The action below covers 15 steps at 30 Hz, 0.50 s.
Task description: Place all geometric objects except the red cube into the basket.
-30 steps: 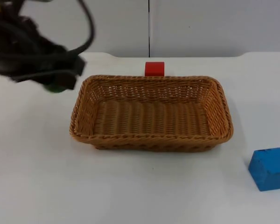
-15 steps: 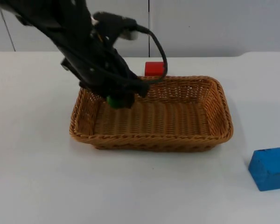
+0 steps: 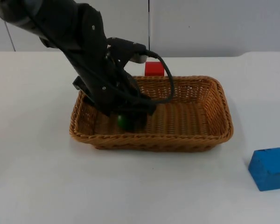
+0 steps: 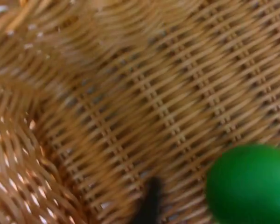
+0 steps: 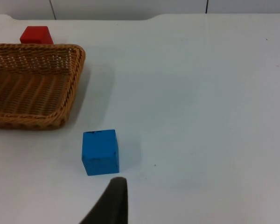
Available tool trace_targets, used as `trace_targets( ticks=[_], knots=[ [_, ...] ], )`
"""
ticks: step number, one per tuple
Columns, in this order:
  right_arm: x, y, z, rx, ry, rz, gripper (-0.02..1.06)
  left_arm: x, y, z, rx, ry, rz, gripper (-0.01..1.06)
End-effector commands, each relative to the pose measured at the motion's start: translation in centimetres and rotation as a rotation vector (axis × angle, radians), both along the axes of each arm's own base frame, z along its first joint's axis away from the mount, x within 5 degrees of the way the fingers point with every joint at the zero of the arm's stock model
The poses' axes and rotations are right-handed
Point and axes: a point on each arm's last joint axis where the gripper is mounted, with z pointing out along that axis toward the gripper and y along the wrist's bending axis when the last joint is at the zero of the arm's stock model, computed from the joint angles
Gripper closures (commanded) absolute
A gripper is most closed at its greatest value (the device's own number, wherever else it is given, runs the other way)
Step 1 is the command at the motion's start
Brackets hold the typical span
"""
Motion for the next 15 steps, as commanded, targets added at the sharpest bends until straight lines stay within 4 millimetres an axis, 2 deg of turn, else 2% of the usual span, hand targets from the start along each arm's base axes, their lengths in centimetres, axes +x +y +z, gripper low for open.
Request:
trace_targets(
  ticks=[1, 2, 5, 6, 7, 8, 9, 11, 12, 15],
  knots=[
    [0.0, 0.0, -0.1, -0.002, -0.001, -0.008, -0.01, -0.3, -0.3, 0.4, -0.019, 0.026, 0.014, 0.09],
    [0.0, 0.0, -0.1, -0.002, -0.001, -0.008, -0.01, -0.4, -0.3, 0.7, -0.021, 0.039, 0.016, 0.0],
    [0.0, 0.0, -0.1, -0.004, -0.001, -0.009, -0.01, -0.9, -0.2, 2.3, -0.028, 0.053, 0.01, 0.0],
    [0.0, 0.0, -0.1, -0.004, -0.001, -0.009, -0.01, -0.9, -0.2, 2.3, -0.028, 0.053, 0.01, 0.0],
    [0.0, 0.0, -0.1, -0.004, -0.001, -0.009, -0.01, -1.0, -0.1, 3.4, -0.035, 0.043, 0.004, 0.0],
    [0.0, 0.0, -0.1, -0.004, -0.001, -0.009, -0.01, -1.3, 0.0, 5.3, -0.05, 0.018, -0.001, 0.0],
    [0.0, 0.0, -0.1, -0.004, -0.001, -0.009, -0.01, -1.4, 0.0, 5.7, -0.052, 0.017, -0.002, 0.0],
    [0.0, 0.0, -0.1, -0.004, -0.001, -0.009, -0.01, -2.1, 0.3, 8.8, -0.076, -0.023, -0.01, 0.0],
    [0.0, 0.0, -0.1, -0.004, -0.001, -0.009, -0.01, -2.1, 0.3, 8.8, -0.076, -0.023, -0.01, 0.0],
    [0.0, 0.0, -0.1, -0.004, -0.001, -0.009, -0.01, -3.7, 1.0, 13.9, -0.119, -0.093, -0.022, 0.0]
  ],
)
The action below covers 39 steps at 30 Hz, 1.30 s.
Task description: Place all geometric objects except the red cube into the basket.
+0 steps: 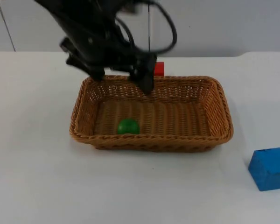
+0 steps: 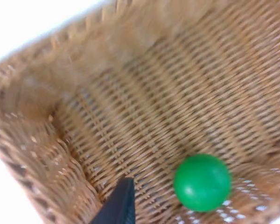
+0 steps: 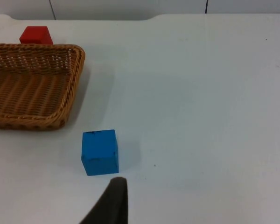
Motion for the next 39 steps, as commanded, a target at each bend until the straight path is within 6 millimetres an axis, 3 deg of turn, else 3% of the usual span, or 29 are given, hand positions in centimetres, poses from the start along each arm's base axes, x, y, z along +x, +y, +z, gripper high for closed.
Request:
trace_targets(
  ticks=[1, 6, 19, 24, 25, 30, 31, 35, 39],
  knots=[
    [0.0, 0.0, -0.1, -0.004, -0.001, -0.009, -0.01, -1.6, 0.5, 4.5, -0.045, -0.06, -0.013, 0.0],
    [0.0, 0.0, -0.1, -0.004, -0.001, -0.009, -0.01, -3.7, 1.5, 7.1, -0.069, -0.106, -0.016, 0.0],
    [0.0, 0.0, -0.1, -0.004, -0.001, -0.009, -0.01, -8.5, 5.4, 7.3, -0.078, -0.124, 0.057, 0.0],
    [0.0, 0.0, -0.1, -0.004, -0.001, -0.009, -0.01, -10.2, 9.4, 7.2, -0.087, -0.13, 0.204, 0.0],
    [0.0, 0.0, -0.1, -0.004, -0.001, -0.009, -0.01, -10.2, 9.4, 7.2, -0.087, -0.13, 0.204, 0.0],
    [0.0, 0.0, -0.1, -0.004, -0.001, -0.009, -0.01, -13.2, 13.8, 6.7, -0.09, -0.122, 0.367, 0.0],
    [0.0, 0.0, -0.1, -0.004, -0.001, -0.009, -0.01, -13.2, 13.8, 6.7, -0.09, -0.122, 0.367, 0.0],
    [0.0, 0.0, -0.1, -0.004, -0.001, -0.009, -0.01, -16.4, 16.5, 6.5, -0.087, -0.126, 0.48, 0.0],
    [0.0, 0.0, -0.1, -0.004, -0.001, -0.009, -0.01, -18.0, 17.2, 6.9, -0.07, -0.156, 0.493, 0.0]
  ],
)
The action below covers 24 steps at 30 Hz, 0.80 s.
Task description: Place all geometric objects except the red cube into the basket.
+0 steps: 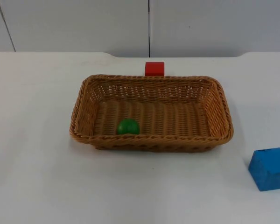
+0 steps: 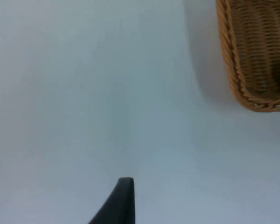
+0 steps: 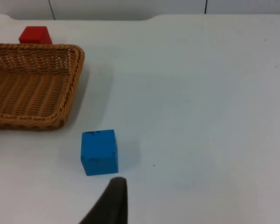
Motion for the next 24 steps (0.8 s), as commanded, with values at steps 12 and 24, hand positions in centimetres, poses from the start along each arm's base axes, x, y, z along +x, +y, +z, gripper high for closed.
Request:
trace_targets(
  ticks=[12, 24],
  knots=[
    [0.0, 0.1, -0.2, -0.005, 0.0, 0.014, -0.01, -3.4, 0.7, 0.7, 0.068, -0.066, -0.006, 0.0],
    [4.6, 1.0, -0.4, -0.017, 0.283, 0.051, -0.01, -3.4, 0.7, 0.7, 0.059, -0.065, -0.005, 0.0]
  ],
)
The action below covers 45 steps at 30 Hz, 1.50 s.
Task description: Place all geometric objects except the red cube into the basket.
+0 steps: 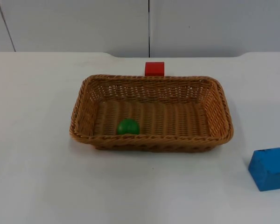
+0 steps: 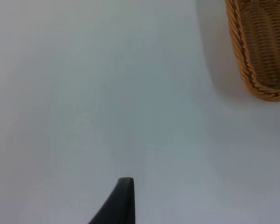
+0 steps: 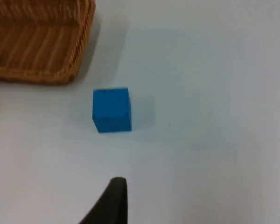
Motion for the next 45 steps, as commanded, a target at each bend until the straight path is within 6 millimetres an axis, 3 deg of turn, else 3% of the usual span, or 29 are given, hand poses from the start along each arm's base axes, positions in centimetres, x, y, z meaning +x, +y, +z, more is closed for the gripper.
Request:
trace_targets(
  ticks=[1, 3, 4, 9, 10, 14, 19, 28, 38, 42, 45],
  knots=[
    [1.5, 0.3, -0.1, -0.011, 0.067, 0.018, -0.01, -0.1, 0.0, 0.0, 0.002, -0.002, 0.0, 0.0],
    [3.6, 0.7, -0.1, -0.015, 0.141, 0.046, -0.01, -0.1, 0.0, 0.0, 0.0, -0.004, 0.001, 0.0],
    [3.6, 0.7, -0.1, -0.015, 0.141, 0.046, -0.01, -0.1, 0.0, 0.0, 0.0, -0.004, 0.001, 0.0],
    [9.9, 2.2, -0.6, 0.048, 0.342, 0.107, -0.01, -0.1, -0.1, 0.1, -0.021, -0.012, 0.003, 0.0],
    [9.9, 2.2, -0.6, 0.048, 0.342, 0.107, -0.01, -0.1, -0.1, 0.1, -0.021, -0.012, 0.003, 0.0],
    [14.1, 2.9, -2.4, 0.067, 0.489, 0.098, -0.01, -0.1, -0.1, 0.1, -0.017, -0.012, 0.003, 0.0],
    [17.0, 4.6, -5.1, 0.031, 0.54, 0.147, -0.01, -0.1, -0.1, 0.1, -0.017, -0.012, 0.003, 0.0],
    [20.2, 9.2, -10.2, -0.098, 0.484, 0.191, -0.01, -0.1, 0.0, 0.1, -0.013, -0.012, 0.003, 0.0],
    [23.0, 10.6, -16.1, -0.099, 0.438, 0.195, 0.0, -0.1, 0.0, 0.1, -0.009, -0.012, 0.002, 0.0],
    [23.3, 10.8, -17.6, -0.095, 0.448, 0.199, 0.07, -0.1, 0.0, 0.1, -0.009, -0.012, 0.002, 0.0],
    [23.3, 10.8, -17.9, -0.094, 0.454, 0.197, 0.3, -0.1, 0.0, 0.1, -0.005, -0.012, 0.002, 0.0]
  ],
)
